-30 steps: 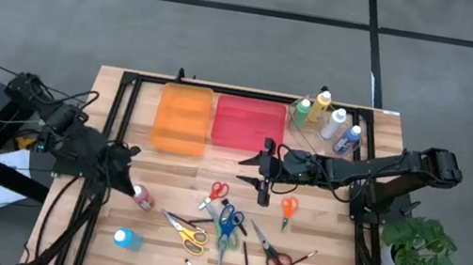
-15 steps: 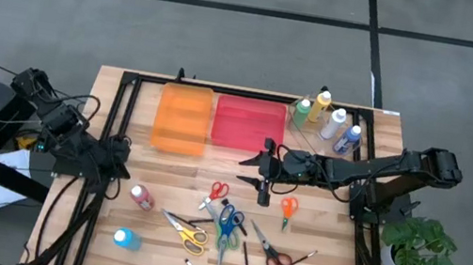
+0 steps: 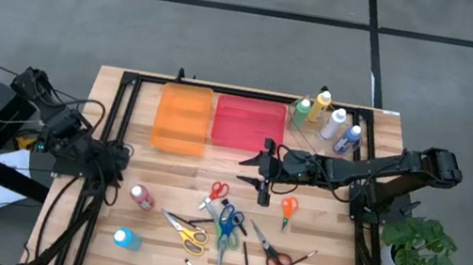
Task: Pick & Place Paint Supplies
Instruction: Put the pink paint bottle into the transparent bin
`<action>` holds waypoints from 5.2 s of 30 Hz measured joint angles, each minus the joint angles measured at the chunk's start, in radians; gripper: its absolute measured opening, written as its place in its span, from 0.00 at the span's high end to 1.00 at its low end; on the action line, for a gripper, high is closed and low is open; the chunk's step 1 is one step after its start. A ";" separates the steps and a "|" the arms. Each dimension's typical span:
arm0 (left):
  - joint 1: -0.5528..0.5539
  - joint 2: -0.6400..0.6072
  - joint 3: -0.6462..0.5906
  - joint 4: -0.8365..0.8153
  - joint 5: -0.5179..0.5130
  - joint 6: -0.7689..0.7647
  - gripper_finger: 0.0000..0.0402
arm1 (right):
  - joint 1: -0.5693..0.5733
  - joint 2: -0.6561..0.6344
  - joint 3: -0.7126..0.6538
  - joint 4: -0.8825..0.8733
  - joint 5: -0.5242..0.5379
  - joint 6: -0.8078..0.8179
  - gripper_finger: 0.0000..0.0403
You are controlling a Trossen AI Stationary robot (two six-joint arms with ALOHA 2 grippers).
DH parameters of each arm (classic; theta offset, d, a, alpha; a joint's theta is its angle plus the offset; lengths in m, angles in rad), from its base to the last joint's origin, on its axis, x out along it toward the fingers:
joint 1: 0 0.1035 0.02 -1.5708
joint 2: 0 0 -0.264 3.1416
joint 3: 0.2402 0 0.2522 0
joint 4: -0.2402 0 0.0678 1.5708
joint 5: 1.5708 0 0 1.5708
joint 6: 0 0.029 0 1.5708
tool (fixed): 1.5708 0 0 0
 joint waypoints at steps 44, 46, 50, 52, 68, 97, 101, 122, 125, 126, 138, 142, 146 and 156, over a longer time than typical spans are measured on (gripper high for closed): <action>-0.074 0.075 -0.219 0.166 -0.055 -0.046 0.39 | 0.001 0.000 0.000 0.000 0.000 0.000 0.55; -0.074 0.075 -0.224 0.174 -0.057 -0.046 0.39 | 0.001 0.000 0.000 0.000 0.000 0.000 0.55; -0.074 0.075 -0.226 0.181 -0.071 -0.046 0.39 | 0.001 0.000 0.000 0.000 0.000 0.000 0.55; -0.074 0.075 -0.226 0.190 -0.092 -0.045 0.39 | 0.001 0.000 0.000 0.000 0.000 0.000 0.55; -0.074 0.075 -0.226 0.261 -0.299 -0.043 0.39 | 0.001 0.000 0.000 0.000 0.000 0.000 0.55; -0.075 0.072 -0.226 0.295 -0.245 -0.045 0.39 | 0.001 0.000 0.000 0.000 0.000 0.000 0.55; -0.075 0.072 -0.226 0.277 -0.190 -0.050 0.38 | 0.001 0.000 0.000 0.000 0.000 0.000 0.55; -0.272 0.030 -0.430 0.512 -0.325 -0.107 0.21 | -0.008 0.000 0.000 0.000 0.000 0.000 0.55; -0.363 -0.009 -0.429 0.530 -0.489 -0.112 0.23 | -0.008 0.000 0.000 0.000 0.000 0.000 0.55; -0.393 -0.017 -0.429 0.527 -0.538 -0.120 0.24 | -0.008 0.000 0.000 0.000 0.000 0.000 0.55; -0.603 -0.030 -0.569 0.628 -0.821 -0.288 0.26 | -0.008 0.000 0.000 0.003 0.000 0.000 0.55; -0.611 -0.014 -0.606 0.743 -0.913 -0.230 0.26 | -0.008 0.000 0.000 0.003 0.000 0.000 0.55; -0.611 0.017 -0.607 0.833 -0.932 -0.134 0.26 | -0.008 0.000 0.000 0.004 0.000 0.000 0.55; -0.603 0.109 -0.606 0.917 -1.002 -0.120 0.26 | -0.008 0.000 0.000 0.003 0.000 0.000 0.55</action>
